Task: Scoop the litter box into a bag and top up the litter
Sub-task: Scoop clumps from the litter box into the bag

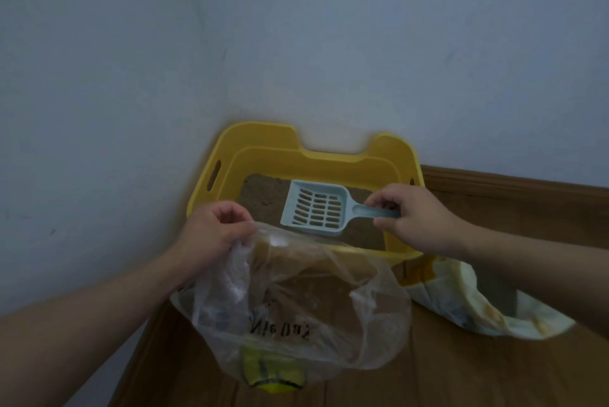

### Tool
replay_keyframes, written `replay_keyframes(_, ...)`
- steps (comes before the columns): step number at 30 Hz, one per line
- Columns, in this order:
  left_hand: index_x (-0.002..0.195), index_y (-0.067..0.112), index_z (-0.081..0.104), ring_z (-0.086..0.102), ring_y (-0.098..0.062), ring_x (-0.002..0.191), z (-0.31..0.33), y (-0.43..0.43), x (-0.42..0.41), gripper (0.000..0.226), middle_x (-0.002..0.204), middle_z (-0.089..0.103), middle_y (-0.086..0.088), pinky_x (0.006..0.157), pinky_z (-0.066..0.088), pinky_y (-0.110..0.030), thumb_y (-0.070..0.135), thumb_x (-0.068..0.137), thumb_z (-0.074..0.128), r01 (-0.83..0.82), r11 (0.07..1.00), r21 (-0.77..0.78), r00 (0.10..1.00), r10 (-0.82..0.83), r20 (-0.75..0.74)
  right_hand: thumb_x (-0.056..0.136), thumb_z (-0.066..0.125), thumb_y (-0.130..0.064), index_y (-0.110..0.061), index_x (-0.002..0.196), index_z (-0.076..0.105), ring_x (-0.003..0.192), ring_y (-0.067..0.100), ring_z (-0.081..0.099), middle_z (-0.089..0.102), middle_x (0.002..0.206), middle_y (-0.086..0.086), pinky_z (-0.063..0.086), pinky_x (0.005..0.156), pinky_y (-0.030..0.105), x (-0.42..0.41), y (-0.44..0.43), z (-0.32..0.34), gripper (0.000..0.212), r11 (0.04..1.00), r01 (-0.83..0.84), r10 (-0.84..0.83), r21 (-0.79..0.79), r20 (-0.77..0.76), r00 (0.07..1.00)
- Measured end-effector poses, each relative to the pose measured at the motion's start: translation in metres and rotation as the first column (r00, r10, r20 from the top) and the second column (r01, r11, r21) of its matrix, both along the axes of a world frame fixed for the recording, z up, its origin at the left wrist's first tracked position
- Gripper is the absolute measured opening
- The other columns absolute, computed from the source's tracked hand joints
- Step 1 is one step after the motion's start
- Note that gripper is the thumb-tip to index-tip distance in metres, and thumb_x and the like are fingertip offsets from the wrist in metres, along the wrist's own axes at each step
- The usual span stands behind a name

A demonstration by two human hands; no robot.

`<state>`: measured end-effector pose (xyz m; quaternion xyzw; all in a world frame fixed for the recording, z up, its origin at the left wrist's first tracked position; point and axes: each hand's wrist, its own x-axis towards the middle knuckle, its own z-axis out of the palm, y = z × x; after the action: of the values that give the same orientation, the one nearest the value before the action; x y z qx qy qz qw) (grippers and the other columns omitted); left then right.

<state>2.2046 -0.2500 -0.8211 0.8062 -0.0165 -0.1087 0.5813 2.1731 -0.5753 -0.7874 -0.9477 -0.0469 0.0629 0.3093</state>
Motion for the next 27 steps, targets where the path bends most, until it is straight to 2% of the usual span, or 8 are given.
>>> replay_keyframes(4, 0.073, 0.001, 0.068, 0.054, -0.009, 0.047, 0.005, -0.011, 0.002, 0.011, 0.056, 0.066, -0.007, 0.045, 0.042, -0.016, 0.002, 0.081, 0.076, -0.021, 0.999, -0.033, 1.0, 0.021, 0.006, 0.087, 0.064, -0.01, -0.02, 0.1, 0.072, 0.078, 0.012, 0.059, 0.066, 0.088, -0.003, 0.053, 0.07, 0.037, 0.012, -0.004, -0.001, 0.018, 0.989, 0.06, -0.062, -0.138, -0.005, 0.998)
replay_keyframes(7, 0.073, -0.002, 0.066, 0.049, -0.008, 0.043, 0.006, -0.018, 0.004, 0.011, 0.053, 0.064, -0.008, 0.043, 0.04, -0.016, -0.001, 0.08, 0.075, -0.041, 0.998, -0.055, 0.999, 0.041, 0.004, 0.079, 0.057, -0.007, -0.016, 0.097, 0.075, 0.068, 0.016, 0.058, 0.068, 0.081, 0.002, 0.049, 0.058, 0.032, 0.028, -0.012, -0.003, 0.027, 0.95, 0.055, -0.071, -0.309, -0.041, 0.997)
replay_keyframes(13, 0.068, 0.006, 0.066, 0.05, -0.013, 0.045, 0.006, -0.025, 0.01, 0.016, 0.052, 0.063, -0.009, 0.045, 0.04, -0.018, -0.001, 0.08, 0.075, -0.019, 0.996, -0.09, 1.0, 0.018, -0.017, 0.08, 0.057, -0.01, -0.009, 0.085, 0.075, 0.055, 0.019, 0.054, 0.067, 0.069, 0.009, 0.039, 0.044, 0.025, 0.056, -0.022, -0.016, 0.019, 0.863, -0.02, -0.065, -0.505, -0.15, 0.986)
replay_keyframes(16, 0.064, 0.014, 0.068, 0.051, -0.023, 0.053, 0.002, -0.026, 0.015, 0.022, 0.055, 0.064, -0.014, 0.05, 0.041, -0.027, 0.001, 0.08, 0.075, -0.016, 0.993, -0.117, 0.999, 0.012, -0.035, 0.087, 0.059, -0.016, -0.011, 0.071, 0.064, 0.05, 0.012, 0.048, 0.054, 0.06, 0.0, 0.033, 0.042, 0.021, 0.065, -0.019, -0.025, 0.018, 0.827, -0.042, -0.081, -0.561, -0.192, 0.978)
replay_keyframes(18, 0.065, 0.012, 0.068, 0.05, -0.024, 0.054, 0.0, -0.026, 0.017, 0.02, 0.056, 0.064, -0.016, 0.052, 0.04, -0.029, 0.0, 0.08, 0.075, -0.025, 0.992, -0.127, 0.999, 0.019, -0.047, 0.09, 0.058, -0.017, -0.015, 0.061, 0.051, 0.049, 0.01, 0.045, 0.049, 0.057, -0.001, 0.031, 0.041, 0.02, 0.073, -0.017, -0.032, 0.03, 0.818, -0.042, -0.095, -0.574, -0.207, 0.974)
replay_keyframes(20, 0.068, 0.007, 0.066, 0.051, -0.022, 0.049, -0.001, -0.027, 0.019, 0.017, 0.054, 0.063, -0.015, 0.049, 0.04, -0.027, 0.0, 0.08, 0.075, -0.041, 0.989, -0.142, 0.998, 0.033, -0.055, 0.091, 0.057, -0.016, -0.016, 0.058, 0.046, 0.049, 0.01, 0.044, 0.049, 0.058, 0.0, 0.031, 0.041, 0.02, 0.082, -0.017, -0.039, 0.034, 0.809, -0.034, -0.114, -0.587, -0.213, 0.97)
replay_keyframes(23, 0.069, 0.006, 0.066, 0.051, -0.023, 0.05, -0.003, -0.028, 0.022, 0.016, 0.055, 0.063, -0.016, 0.049, 0.041, -0.027, 0.001, 0.08, 0.075, -0.036, 0.988, -0.151, 0.998, 0.027, -0.06, 0.091, 0.056, -0.017, -0.012, 0.062, 0.053, 0.051, 0.012, 0.047, 0.053, 0.061, 0.003, 0.038, 0.047, 0.025, 0.095, -0.017, -0.054, 0.029, 0.795, -0.023, -0.139, -0.607, -0.218, 0.966)
replay_keyframes(27, 0.07, 0.004, 0.066, 0.054, -0.02, 0.05, -0.005, -0.025, 0.028, 0.014, 0.056, 0.064, -0.015, 0.049, 0.044, -0.024, -0.002, 0.08, 0.074, -0.032, 0.987, -0.157, 0.998, 0.022, -0.067, 0.091, 0.058, -0.018, -0.006, 0.091, 0.072, 0.061, 0.018, 0.056, 0.064, 0.075, 0.008, 0.051, 0.055, 0.035, 0.114, -0.018, -0.074, 0.018, 0.82, -0.043, -0.12, -0.571, -0.244, 0.962)
